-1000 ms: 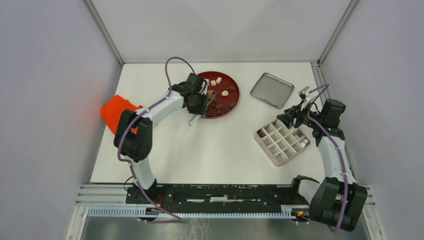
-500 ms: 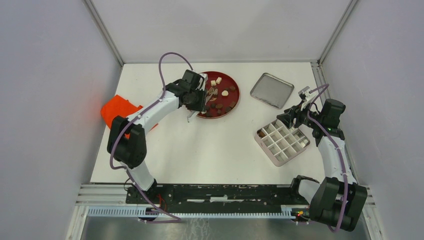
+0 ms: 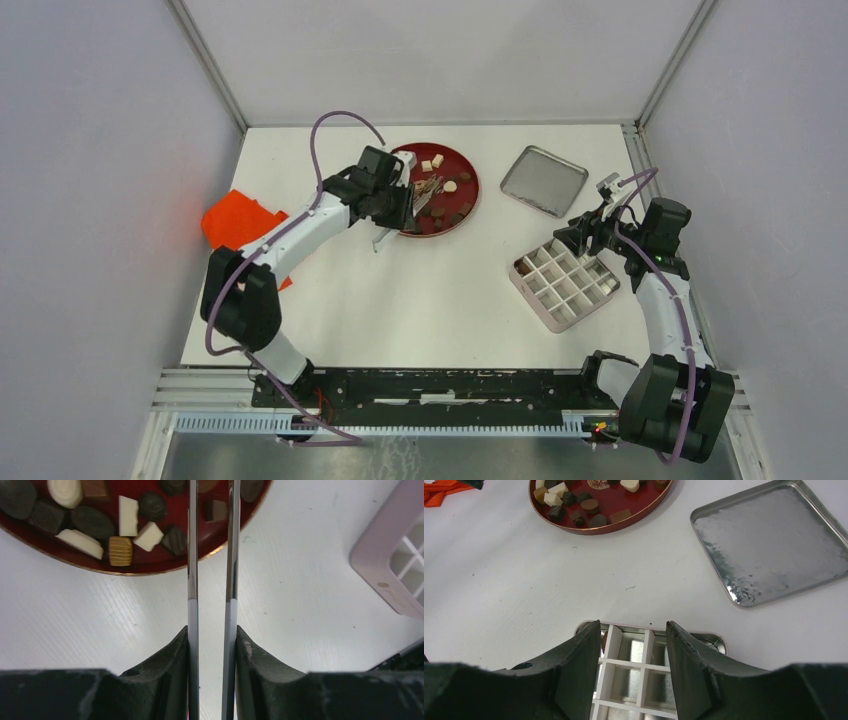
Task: Pack the chocolate
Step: Place the fake chocolate in the packing box.
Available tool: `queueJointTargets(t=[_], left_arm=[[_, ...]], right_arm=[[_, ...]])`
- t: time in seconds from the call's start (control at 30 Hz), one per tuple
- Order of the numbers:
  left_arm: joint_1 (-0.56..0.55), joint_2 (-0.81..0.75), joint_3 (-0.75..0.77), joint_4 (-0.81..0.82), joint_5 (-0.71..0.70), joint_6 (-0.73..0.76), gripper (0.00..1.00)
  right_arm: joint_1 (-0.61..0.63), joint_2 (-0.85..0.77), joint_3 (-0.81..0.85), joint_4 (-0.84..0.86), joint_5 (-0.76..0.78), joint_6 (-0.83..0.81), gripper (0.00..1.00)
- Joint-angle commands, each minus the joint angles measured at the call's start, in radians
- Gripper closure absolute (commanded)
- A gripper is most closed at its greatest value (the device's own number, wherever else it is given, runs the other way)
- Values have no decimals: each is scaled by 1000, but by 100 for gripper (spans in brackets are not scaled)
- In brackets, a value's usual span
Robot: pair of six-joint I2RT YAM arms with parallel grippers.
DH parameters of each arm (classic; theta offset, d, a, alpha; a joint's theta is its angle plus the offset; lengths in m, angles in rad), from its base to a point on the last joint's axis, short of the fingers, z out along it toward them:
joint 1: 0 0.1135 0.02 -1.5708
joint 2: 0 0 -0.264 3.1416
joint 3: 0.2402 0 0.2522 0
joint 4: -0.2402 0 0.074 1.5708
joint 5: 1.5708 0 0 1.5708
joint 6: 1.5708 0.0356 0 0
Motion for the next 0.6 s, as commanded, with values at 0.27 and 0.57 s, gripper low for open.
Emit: queueJointTargets(t=[0.27,0.57], left_arm=[[-353,-196,-88,241,137,-105,98],[-520,-95,-24,227,32,-133,98]], right_arm=[[-9,-13,52,-4,154,-32,43],[-75,-66,30,54,396,46,41]])
